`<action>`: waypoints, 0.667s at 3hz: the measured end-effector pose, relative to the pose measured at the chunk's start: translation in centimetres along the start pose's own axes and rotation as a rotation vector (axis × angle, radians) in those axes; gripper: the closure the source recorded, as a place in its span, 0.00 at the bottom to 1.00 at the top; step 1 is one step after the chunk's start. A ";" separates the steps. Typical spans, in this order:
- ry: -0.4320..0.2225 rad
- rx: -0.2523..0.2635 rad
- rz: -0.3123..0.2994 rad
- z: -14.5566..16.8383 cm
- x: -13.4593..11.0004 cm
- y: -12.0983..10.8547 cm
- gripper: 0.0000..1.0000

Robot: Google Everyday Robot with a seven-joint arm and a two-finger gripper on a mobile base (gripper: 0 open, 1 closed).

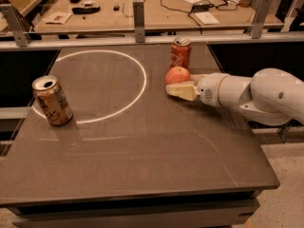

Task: Move apple near orange can

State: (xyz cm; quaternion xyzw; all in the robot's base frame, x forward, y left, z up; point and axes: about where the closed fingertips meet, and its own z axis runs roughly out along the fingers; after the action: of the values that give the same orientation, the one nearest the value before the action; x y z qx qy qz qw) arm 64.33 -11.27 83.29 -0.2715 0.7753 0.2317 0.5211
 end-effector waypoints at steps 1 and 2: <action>-0.007 -0.024 0.015 0.2 0.0 0.6 0.62; -0.019 -0.041 0.021 -0.2 -0.3 0.9 0.87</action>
Offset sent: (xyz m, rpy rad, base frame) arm -0.0105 0.0009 0.0076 0.0596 0.0042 0.0350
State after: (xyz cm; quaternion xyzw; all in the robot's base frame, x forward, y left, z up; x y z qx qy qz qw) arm 63.70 -10.64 83.67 -0.2717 0.7682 0.2554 0.5203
